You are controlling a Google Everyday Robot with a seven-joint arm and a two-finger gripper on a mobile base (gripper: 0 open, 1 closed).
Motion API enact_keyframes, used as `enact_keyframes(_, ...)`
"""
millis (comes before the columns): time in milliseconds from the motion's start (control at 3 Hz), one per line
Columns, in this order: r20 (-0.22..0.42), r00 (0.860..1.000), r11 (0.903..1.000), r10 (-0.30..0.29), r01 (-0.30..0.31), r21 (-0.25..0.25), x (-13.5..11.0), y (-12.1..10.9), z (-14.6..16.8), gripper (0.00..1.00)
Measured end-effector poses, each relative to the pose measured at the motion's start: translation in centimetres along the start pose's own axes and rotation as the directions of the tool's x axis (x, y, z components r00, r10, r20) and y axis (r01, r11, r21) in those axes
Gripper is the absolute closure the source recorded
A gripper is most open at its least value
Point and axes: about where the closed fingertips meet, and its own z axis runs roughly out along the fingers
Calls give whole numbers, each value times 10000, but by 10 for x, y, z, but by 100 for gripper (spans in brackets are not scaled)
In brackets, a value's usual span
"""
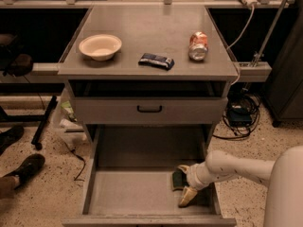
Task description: Pick sponge from middle drawer and place on counter
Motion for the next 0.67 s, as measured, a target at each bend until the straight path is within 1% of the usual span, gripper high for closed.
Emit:
enact_keyframes(333,3,10000,9998,65,-65,204,-2,1,-4,42)
enact_keyframes(667,-9,9998,9975,-181,181,684,-19,3,-26,66)
